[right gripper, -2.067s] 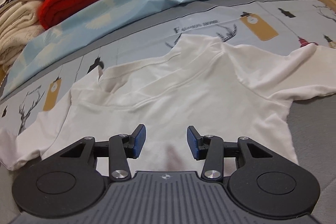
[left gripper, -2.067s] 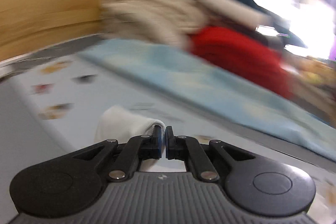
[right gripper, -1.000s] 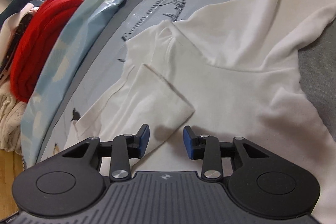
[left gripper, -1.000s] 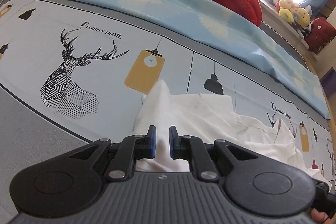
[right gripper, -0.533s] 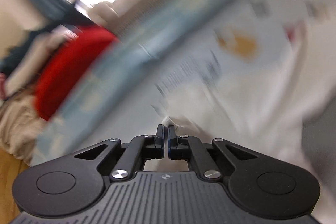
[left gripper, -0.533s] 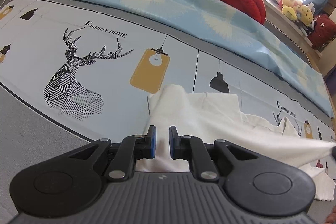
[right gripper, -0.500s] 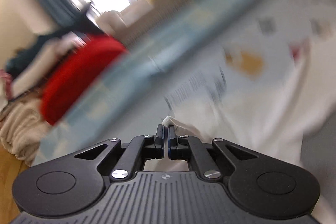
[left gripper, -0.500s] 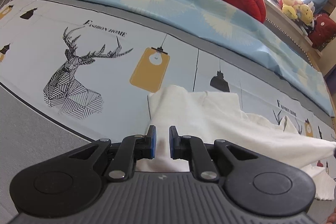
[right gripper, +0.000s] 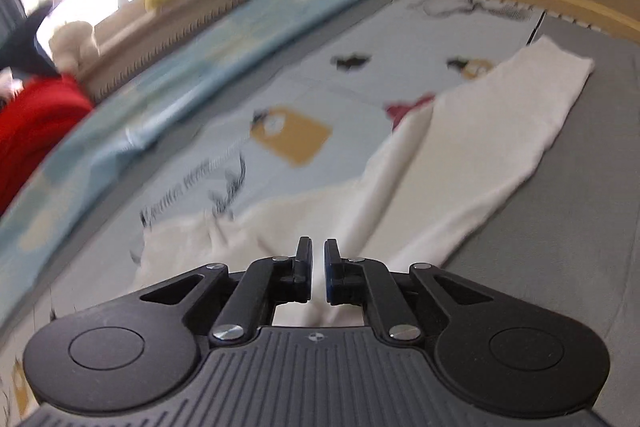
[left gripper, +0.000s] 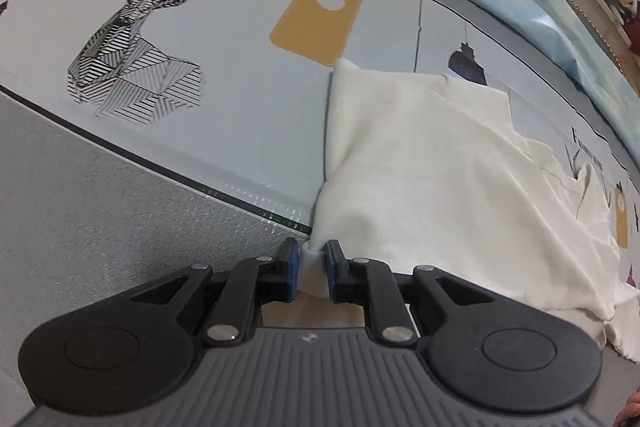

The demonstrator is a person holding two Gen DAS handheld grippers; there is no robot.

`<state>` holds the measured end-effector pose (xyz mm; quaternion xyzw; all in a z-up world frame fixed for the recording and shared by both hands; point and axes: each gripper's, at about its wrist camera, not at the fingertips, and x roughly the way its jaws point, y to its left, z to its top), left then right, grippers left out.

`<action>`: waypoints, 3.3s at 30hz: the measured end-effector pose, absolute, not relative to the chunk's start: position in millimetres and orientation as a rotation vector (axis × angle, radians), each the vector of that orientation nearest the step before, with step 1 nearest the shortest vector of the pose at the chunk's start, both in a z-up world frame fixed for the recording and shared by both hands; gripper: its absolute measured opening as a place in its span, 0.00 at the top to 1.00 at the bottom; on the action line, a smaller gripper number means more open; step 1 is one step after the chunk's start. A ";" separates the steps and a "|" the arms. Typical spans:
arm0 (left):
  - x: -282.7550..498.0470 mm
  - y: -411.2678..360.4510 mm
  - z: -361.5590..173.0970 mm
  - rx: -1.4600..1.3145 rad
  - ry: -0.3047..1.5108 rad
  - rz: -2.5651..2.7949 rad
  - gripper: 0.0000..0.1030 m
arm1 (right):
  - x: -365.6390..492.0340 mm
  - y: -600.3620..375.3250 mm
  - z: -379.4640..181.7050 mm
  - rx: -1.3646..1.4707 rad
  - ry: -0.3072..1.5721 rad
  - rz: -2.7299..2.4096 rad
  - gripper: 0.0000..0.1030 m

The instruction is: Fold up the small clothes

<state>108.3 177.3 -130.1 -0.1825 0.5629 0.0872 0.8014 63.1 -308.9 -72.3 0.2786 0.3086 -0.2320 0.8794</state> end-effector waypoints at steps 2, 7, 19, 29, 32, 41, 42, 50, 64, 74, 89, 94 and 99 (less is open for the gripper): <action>107.7 175.2 -128.3 -0.367 1.203 0.208 0.81 | 67.2 -308.6 -71.3 0.619 0.637 -0.385 0.93; 108.1 179.4 -128.0 -0.391 1.202 0.271 0.71 | 79.9 -313.4 -90.1 0.689 0.777 -0.322 0.82; 100.0 181.0 -99.4 -0.584 1.132 0.240 0.73 | 80.1 -319.9 -112.3 0.805 0.908 -0.441 0.75; 97.3 181.1 -120.9 -0.662 1.206 0.227 0.74 | 82.2 -314.9 -123.0 0.846 0.929 -0.402 0.74; 97.6 181.6 -121.6 -0.662 1.209 0.229 0.74 | 82.3 -315.3 -120.7 0.837 0.913 -0.393 0.80; 100.8 176.1 -115.8 -0.586 1.208 0.249 0.74 | 69.4 -308.3 -74.6 0.779 0.733 -0.348 0.96; 101.1 174.8 -115.7 -0.563 1.212 0.250 0.74 | 68.1 -304.9 -66.5 0.735 0.709 -0.342 0.96; 99.3 169.5 -104.4 -0.452 1.183 0.278 0.76 | 69.3 -313.7 -98.4 0.604 0.910 -0.494 0.85; 104.8 147.1 -93.3 -0.405 1.151 0.197 0.75 | 71.3 -319.9 -107.8 0.776 0.972 -0.379 0.61; 104.5 89.5 -84.8 -0.319 1.109 0.062 0.73 | 33.8 -401.1 -93.0 0.791 0.792 -0.529 0.57; 107.7 67.5 -91.1 -0.293 1.131 0.021 0.73 | -26.2 -578.9 -148.0 0.986 0.496 -0.729 0.57; 104.8 72.5 -85.9 -0.276 1.118 0.019 0.73 | -10.2 -589.0 -157.3 0.977 0.417 -0.740 0.63; 102.7 91.2 -76.9 -0.293 1.083 0.053 0.73 | -7.1 -578.0 -151.5 0.936 0.403 -0.794 0.97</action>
